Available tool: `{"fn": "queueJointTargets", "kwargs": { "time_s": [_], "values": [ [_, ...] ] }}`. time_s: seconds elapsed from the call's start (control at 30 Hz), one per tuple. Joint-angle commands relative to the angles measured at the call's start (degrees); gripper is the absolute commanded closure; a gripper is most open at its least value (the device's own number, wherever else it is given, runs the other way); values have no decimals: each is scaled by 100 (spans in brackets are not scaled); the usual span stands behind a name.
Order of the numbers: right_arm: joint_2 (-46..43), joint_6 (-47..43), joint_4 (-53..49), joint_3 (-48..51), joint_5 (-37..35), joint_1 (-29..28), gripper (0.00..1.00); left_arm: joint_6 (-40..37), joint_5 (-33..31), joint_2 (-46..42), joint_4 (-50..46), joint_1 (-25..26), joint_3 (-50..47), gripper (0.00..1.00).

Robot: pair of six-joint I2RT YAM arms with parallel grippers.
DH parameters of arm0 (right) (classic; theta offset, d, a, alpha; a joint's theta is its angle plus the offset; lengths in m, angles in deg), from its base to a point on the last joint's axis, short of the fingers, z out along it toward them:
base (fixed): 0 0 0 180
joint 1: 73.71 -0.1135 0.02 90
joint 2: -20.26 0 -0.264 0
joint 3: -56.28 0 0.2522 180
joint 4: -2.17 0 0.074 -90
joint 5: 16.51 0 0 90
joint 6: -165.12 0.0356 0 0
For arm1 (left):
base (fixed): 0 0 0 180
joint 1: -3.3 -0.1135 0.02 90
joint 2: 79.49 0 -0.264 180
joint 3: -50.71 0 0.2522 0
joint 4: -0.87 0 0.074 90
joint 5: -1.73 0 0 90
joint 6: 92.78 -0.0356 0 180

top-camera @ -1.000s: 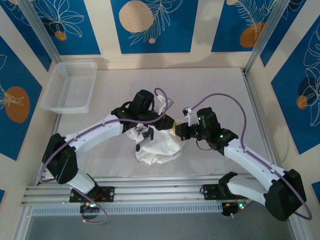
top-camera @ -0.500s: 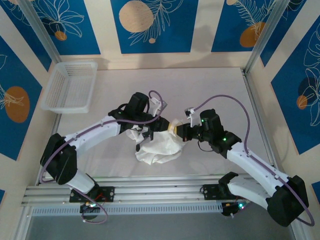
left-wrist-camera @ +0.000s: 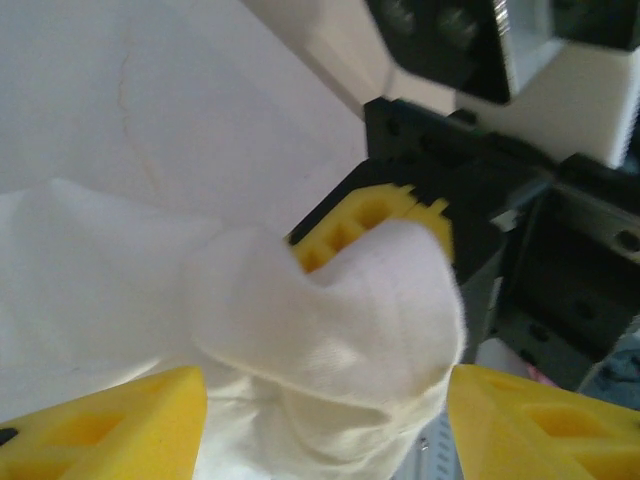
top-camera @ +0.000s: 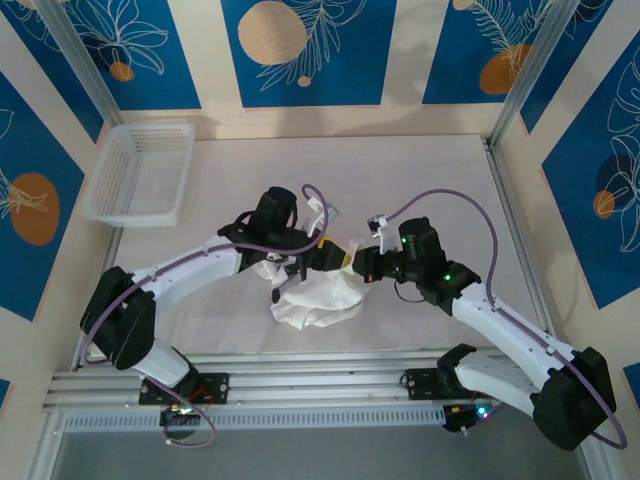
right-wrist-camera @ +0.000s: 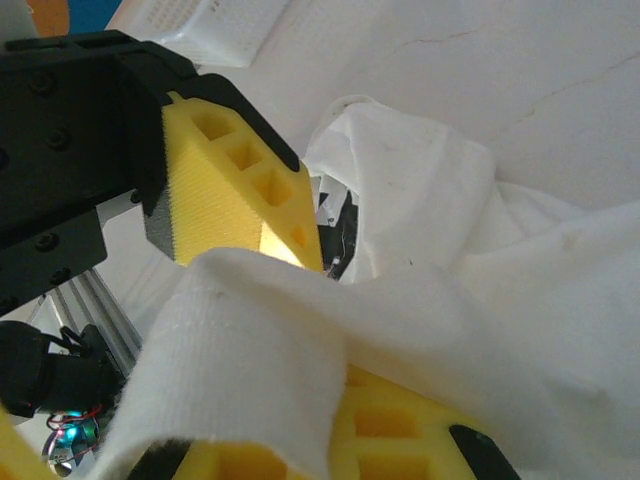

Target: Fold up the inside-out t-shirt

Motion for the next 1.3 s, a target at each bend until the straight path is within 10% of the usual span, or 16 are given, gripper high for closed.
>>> {"fn": "queueJointTargets", "kwargs": {
  "time_s": [0.0,0.43,0.6,0.8,1.03,1.27],
  "values": [
    [11,71,-178,-97,-102,19,100,204,525,-130,658,23,-58,38],
    [65,143,-100,-127,-144,26,100,-37,409,53,-25,27,69,100],
    [178,-25,-238,15,-876,-78,69,217,321,-266,186,14,79,100],
    [635,178,-1555,-552,-2364,-122,82,36,66,-637,-189,18,184,100],
    [-310,318,-1567,43,-749,531,100,-88,-68,-652,-401,9,146,100],
    [-736,405,-1111,198,471,470,95,6,68,-460,-257,9,187,100]
  ]
}}
